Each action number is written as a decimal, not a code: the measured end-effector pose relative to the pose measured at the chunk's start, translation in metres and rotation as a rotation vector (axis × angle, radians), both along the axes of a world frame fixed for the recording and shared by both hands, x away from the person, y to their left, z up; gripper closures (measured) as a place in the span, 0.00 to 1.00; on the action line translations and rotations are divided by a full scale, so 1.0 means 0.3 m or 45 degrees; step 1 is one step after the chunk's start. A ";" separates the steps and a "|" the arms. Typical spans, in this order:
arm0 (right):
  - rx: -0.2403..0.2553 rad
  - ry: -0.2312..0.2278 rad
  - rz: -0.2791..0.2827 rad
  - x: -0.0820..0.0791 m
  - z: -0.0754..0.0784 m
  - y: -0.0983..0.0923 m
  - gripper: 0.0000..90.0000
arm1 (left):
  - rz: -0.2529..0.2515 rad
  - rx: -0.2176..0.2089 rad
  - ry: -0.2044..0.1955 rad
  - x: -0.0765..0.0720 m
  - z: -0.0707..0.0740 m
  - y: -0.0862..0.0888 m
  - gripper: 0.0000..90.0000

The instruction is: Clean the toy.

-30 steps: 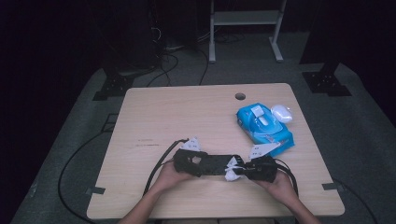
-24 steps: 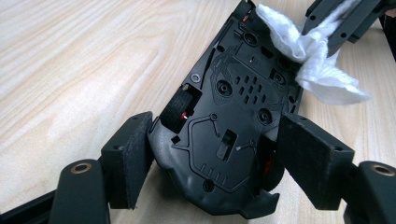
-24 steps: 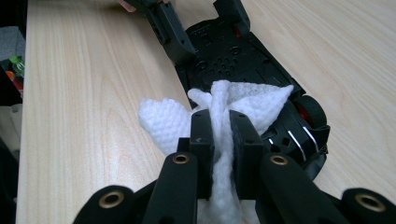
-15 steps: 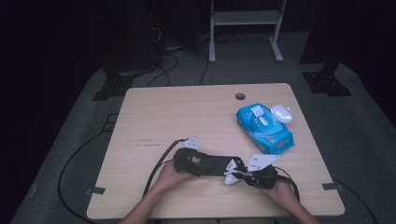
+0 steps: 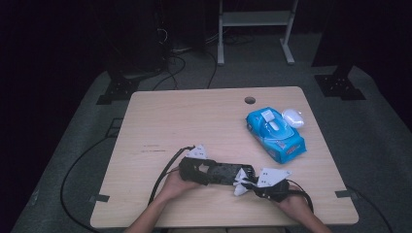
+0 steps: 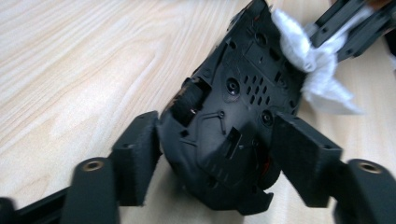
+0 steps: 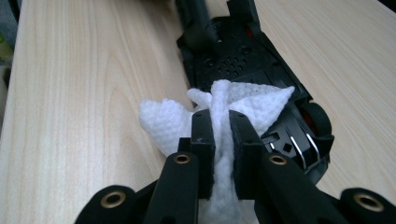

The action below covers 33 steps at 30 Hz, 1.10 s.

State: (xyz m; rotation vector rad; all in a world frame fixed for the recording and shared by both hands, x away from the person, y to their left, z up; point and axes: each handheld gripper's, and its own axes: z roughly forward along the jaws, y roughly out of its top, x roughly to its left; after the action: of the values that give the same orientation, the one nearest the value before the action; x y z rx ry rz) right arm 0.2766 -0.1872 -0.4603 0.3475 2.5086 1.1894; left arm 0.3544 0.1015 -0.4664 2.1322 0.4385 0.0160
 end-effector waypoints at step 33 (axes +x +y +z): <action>0.102 0.042 -0.083 -0.001 0.035 -0.042 0.90 | -0.096 0.092 -0.228 -0.076 0.013 -0.055 0.73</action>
State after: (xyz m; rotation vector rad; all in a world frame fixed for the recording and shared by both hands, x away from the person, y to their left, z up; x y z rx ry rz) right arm 0.2764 -0.1998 -0.4498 0.4690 2.4625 1.2708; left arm 0.3315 0.0850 -0.4625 2.1942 0.2555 0.1810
